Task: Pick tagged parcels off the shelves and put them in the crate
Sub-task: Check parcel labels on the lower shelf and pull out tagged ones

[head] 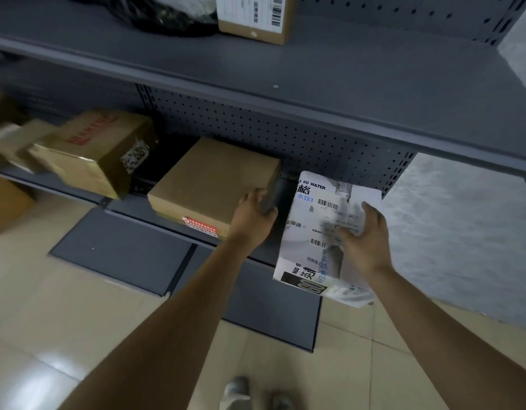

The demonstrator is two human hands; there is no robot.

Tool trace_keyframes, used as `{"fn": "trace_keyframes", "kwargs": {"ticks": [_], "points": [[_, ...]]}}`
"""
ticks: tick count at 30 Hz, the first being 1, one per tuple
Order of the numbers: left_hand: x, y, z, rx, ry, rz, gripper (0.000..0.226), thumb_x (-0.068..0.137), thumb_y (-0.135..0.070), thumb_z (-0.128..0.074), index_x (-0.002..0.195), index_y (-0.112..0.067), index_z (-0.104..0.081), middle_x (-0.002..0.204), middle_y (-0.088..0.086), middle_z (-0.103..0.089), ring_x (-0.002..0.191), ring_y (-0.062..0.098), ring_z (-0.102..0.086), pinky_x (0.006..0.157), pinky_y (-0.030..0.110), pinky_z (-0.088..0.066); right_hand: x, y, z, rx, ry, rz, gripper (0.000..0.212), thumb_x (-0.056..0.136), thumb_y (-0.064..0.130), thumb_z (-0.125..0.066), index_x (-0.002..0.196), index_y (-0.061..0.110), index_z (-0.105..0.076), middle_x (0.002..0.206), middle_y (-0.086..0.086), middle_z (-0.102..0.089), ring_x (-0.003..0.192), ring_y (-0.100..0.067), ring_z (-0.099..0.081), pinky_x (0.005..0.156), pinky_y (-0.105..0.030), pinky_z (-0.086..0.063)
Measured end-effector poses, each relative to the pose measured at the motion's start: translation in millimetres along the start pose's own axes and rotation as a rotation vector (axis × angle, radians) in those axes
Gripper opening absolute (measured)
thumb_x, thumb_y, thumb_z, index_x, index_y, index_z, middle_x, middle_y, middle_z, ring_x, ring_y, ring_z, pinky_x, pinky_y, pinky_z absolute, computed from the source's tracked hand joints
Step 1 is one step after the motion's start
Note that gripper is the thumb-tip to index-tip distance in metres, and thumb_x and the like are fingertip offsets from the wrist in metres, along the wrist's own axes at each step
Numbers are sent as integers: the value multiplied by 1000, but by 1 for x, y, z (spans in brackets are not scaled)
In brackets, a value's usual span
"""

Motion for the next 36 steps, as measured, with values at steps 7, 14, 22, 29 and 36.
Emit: {"fn": "trace_keyframes", "kwargs": {"ticks": [7,14,22,29,36], "points": [[49,68,127,31,-304,148,45,91,-21,-57,135,-15,-52,138,15,-49,126,35,-46,105,44,-41,-10,86,-105,-6,188,216,68,93,17,-61,153,15,-29,155,-6,-34,141,-20,-38,117,-34,-31],[75,154,168,-39,-23,376,66,94,-27,-55,151,-12,-25,146,18,-38,126,39,-45,96,39,-42,-13,91,-196,2,203,-218,74,93,31,-61,154,14,-23,150,-14,-37,133,-32,-43,104,-36,-37],[79,169,173,-335,192,383,46,97,-36,-56,131,-17,-32,118,1,-49,103,22,-50,99,50,-49,-32,81,-209,493,6,-573,41,86,41,-68,116,22,-47,117,-4,-60,107,-28,-61,79,-44,-56],[69,176,186,-678,138,435,40,97,-25,-59,130,-23,-37,139,2,-45,128,29,-46,89,55,-52,-42,107,-189,757,14,-471,80,63,52,-81,132,24,-51,119,-2,-68,108,-24,-67,97,-48,-53],[54,166,195,-478,155,357,58,95,-19,-62,143,-19,-29,144,8,-45,112,23,-48,90,41,-44,-38,136,-161,645,67,-331,56,75,43,-78,125,26,-58,117,0,-71,103,-19,-69,90,-41,-57]]}}
Point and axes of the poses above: each hand's wrist, its own x-axis towards the middle knuckle, its own z-axis out of the back of the hand, y = z × x, the point moved 6 cm from there along x, towards the middle knuckle
